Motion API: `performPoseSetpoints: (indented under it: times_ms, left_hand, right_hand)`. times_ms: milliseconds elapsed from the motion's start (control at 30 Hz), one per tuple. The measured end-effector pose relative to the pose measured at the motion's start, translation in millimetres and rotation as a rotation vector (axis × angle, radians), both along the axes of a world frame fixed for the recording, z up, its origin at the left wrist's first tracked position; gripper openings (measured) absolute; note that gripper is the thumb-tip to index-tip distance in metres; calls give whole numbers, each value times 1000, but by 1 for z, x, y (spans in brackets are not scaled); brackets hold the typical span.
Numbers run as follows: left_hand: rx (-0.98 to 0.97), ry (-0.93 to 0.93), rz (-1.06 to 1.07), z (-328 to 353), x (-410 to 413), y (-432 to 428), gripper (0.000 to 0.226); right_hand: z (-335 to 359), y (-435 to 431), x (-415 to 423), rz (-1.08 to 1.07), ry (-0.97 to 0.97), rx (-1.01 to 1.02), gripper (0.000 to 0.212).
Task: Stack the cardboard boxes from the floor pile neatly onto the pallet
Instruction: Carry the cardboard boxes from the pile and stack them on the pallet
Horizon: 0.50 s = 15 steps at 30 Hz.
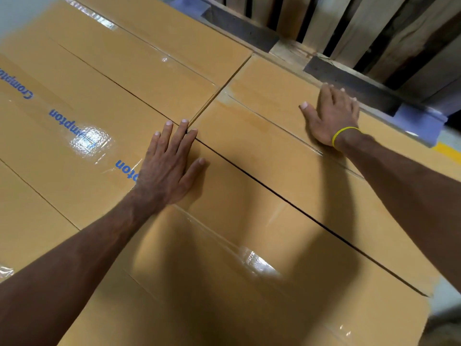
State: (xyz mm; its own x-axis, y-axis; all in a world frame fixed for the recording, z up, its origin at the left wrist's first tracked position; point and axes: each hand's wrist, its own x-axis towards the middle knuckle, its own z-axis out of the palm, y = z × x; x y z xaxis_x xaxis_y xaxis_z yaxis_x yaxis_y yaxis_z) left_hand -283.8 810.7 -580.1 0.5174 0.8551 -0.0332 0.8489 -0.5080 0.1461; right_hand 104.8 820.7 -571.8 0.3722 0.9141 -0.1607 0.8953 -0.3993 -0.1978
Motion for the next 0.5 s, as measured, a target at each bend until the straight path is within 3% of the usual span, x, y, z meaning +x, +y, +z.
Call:
performPoseSetpoints:
  times_ms: [233, 333, 500]
  left_hand:
    - [-77, -1, -91, 17, 4, -14, 83]
    - [-66, 33, -224, 26, -5, -34, 85]
    - [-139, -19, -290, 54, -50, -101, 85]
  right_hand:
    - [6, -121, -46, -46, 161, 120, 70]
    - [19, -208, -67, -84, 115, 140, 70]
    - [50, -332, -123, -352, 44, 92, 72]
